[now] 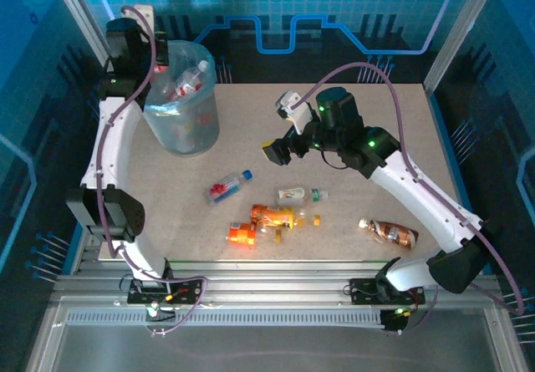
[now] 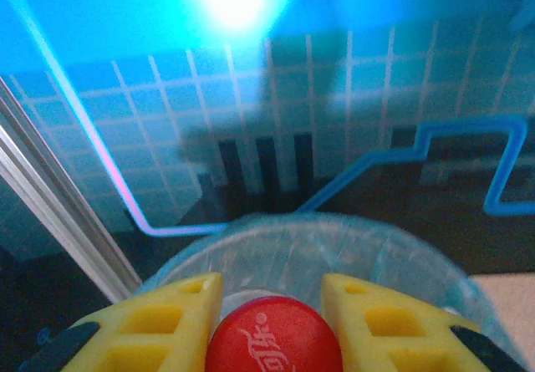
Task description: Put the plastic bottles in the bin
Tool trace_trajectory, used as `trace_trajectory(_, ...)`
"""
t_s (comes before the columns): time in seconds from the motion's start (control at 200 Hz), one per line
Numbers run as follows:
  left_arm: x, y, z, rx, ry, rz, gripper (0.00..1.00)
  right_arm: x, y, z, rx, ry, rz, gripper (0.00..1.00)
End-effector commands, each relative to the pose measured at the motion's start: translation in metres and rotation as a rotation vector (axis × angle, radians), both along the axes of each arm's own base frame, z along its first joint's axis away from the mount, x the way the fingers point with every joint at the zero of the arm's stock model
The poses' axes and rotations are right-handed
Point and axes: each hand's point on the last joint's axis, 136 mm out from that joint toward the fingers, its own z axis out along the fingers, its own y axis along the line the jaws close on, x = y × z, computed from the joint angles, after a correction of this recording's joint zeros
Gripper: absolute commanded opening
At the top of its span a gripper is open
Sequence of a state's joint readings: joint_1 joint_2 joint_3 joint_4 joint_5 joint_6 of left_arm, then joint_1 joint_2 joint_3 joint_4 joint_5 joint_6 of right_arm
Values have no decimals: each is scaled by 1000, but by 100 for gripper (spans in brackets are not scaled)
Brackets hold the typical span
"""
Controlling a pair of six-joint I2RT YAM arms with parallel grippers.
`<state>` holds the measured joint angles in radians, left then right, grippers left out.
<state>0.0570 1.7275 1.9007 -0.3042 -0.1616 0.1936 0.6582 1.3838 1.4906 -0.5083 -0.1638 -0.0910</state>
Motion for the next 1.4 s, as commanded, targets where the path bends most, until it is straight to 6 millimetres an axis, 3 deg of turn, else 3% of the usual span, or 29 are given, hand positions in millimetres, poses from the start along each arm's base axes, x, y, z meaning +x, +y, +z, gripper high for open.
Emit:
trace_trajectory(0.0,3,6,13,85,-53,5,0,-5,7,-6,-15,8,23,100)
trace_trajectory(0.21,14,-13,-23,77,26,-84,0,-6,13,-10,-26,15,31,100)
trace_trajectory(0.335,18,-32,-39,101,79,-153,12,-8,17,-12,-33,21,38,100)
trace_trajectory(0.46,19,-55,-49,134,118,-221,16,-9,21,-14,-40,20,44,100)
trace_trajectory(0.555,19,-70,-56,197,138,-263,16,-11,25,-14,-48,19,50,100)
trace_trajectory(0.605,20,-75,-58,243,137,-270,8,-12,26,-14,-51,17,53,100)
trace_trajectory(0.635,21,-73,-55,271,124,-250,0,-13,26,-14,-53,17,54,100)
trace_trajectory(0.725,23,-65,-37,314,59,-182,0,-14,29,-13,-60,13,59,100)
trace_trajectory(0.95,14,-45,28,359,-86,-49,0,-13,29,-11,-73,-1,53,100)
trace_trajectory(1.085,13,-38,40,395,-85,-15,0,-12,30,-12,-81,0,57,100)
trace_trajectory(1.186,21,-40,23,404,-28,-35,0,-11,32,-16,-89,7,59,100)
trace_trajectory(1.396,42,-42,-37,409,119,-63,0,-11,31,-19,-95,16,55,100)
